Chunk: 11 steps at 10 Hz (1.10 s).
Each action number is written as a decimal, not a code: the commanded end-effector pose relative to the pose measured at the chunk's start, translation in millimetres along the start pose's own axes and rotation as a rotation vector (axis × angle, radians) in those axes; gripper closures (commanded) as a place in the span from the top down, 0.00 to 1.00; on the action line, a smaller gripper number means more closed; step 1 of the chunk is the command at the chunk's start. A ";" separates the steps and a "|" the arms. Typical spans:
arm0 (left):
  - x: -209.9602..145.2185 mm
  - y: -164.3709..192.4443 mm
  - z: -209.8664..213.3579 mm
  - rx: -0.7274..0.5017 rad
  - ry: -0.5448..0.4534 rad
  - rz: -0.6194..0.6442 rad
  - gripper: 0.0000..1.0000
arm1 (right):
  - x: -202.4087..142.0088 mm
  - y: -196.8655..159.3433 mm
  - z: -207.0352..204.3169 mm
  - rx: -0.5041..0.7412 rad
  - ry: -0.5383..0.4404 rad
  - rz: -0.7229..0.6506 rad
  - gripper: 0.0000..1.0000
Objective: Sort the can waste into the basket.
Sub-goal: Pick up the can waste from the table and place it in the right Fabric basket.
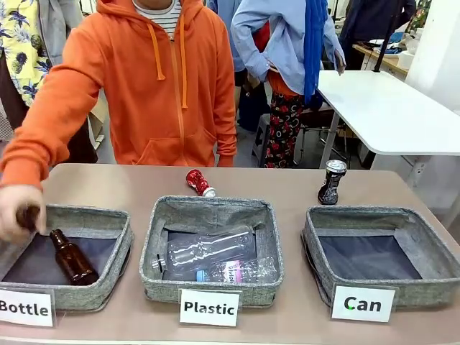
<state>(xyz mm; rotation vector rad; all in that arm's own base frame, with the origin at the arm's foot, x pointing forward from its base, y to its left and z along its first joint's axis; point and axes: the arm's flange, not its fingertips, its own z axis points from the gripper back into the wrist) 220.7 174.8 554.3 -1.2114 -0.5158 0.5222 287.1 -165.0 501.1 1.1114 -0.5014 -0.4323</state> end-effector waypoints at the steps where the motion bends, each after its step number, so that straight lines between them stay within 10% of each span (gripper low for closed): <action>1: -21.8 11.4 -2.3 -0.115 -0.188 -0.120 1.00 | -0.2 -0.2 -2.2 0.032 -0.013 0.026 1.00; 3: -27.4 17.3 1.2 -0.218 -0.310 -0.175 1.00 | -0.2 -0.2 -2.2 0.032 -0.013 0.026 1.00; 11: 12.2 -5.6 -28.3 -0.046 -0.133 -0.137 1.00 | -0.2 -0.2 -2.2 0.032 -0.013 0.026 1.00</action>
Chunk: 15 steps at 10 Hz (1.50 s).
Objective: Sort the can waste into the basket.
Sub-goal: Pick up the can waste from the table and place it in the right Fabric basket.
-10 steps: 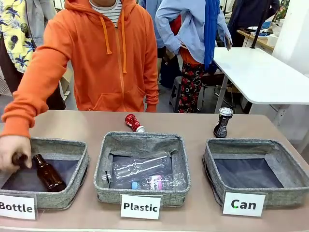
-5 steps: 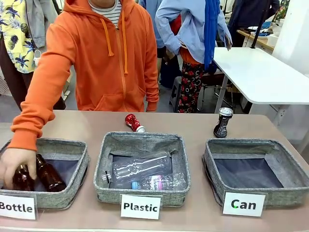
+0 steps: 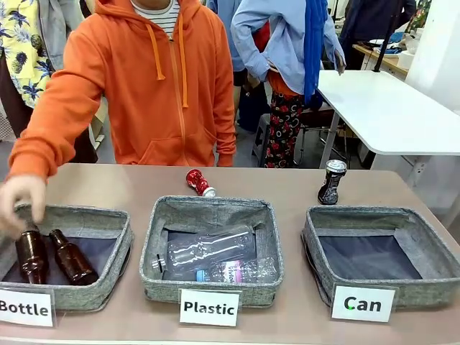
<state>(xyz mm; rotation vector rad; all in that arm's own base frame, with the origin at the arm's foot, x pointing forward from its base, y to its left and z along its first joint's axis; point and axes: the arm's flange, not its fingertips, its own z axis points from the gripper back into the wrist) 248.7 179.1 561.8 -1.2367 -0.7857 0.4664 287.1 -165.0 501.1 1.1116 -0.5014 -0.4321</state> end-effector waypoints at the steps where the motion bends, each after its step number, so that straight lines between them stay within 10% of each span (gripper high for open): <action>1: -1.9 -6.8 -32.4 0.159 0.109 0.033 1.00 | -0.2 -0.2 -2.2 0.032 -0.013 0.026 1.00; 8: 47.6 -58.2 -304.4 0.662 0.727 -0.041 1.00 | -0.2 -0.2 -2.2 0.032 -0.013 0.026 1.00; 12: -19.3 -46.9 -489.7 0.971 0.915 -0.247 1.00 | -0.2 -0.2 -2.2 0.032 -0.013 0.026 1.00; 15: -74.3 -21.5 -557.0 1.024 0.790 -0.347 1.00 | -0.2 -0.2 -2.2 0.032 -0.013 0.026 1.00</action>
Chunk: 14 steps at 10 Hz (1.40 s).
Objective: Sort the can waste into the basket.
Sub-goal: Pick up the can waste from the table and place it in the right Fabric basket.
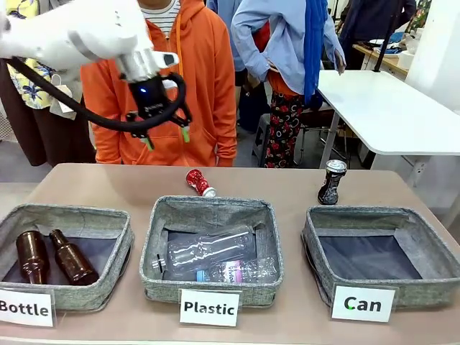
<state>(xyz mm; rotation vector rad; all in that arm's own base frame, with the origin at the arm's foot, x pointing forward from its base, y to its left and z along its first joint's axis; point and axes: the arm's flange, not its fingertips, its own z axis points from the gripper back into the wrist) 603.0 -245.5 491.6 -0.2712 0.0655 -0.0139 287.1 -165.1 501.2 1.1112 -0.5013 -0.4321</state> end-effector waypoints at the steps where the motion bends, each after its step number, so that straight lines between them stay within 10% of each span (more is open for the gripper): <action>1: 14.9 -12.5 -25.0 0.054 -0.241 0.086 1.00 | -0.3 -0.3 -2.3 0.033 -0.013 0.026 1.00; 4: 14.4 -47.0 -83.3 0.130 -0.469 0.131 1.00 | -0.3 -0.3 -2.3 0.033 -0.013 0.026 1.00; 14: 51.4 -62.2 -95.4 0.110 -0.383 0.124 1.00 | -0.3 -0.3 -2.3 0.033 -0.013 0.026 1.00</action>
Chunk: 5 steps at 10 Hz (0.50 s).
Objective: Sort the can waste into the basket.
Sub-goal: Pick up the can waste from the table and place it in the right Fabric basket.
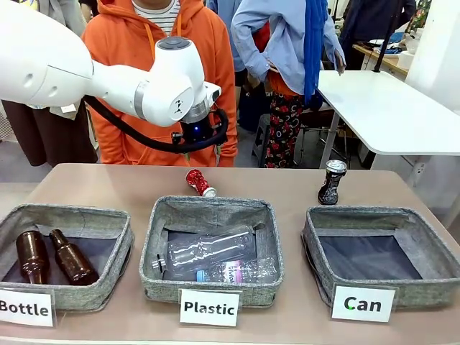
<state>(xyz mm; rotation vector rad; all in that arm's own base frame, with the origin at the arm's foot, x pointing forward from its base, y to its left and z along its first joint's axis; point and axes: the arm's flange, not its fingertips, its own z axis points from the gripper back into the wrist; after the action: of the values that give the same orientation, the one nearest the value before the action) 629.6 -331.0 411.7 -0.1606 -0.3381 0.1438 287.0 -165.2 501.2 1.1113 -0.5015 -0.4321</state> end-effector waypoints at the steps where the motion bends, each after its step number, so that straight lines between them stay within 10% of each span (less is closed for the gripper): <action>1: 23.4 -2.9 -10.8 0.047 0.025 0.059 1.00 | -0.3 -0.3 -2.4 0.032 -0.013 0.026 1.00; 5: 42.0 0.1 -61.7 0.098 0.095 0.132 1.00 | -0.3 -0.3 -2.4 0.032 -0.013 0.026 1.00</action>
<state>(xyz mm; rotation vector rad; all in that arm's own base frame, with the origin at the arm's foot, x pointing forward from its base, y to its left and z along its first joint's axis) 676.4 -323.4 367.2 -0.0916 -0.2545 0.2481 287.1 -165.2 501.1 1.1113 -0.5014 -0.4321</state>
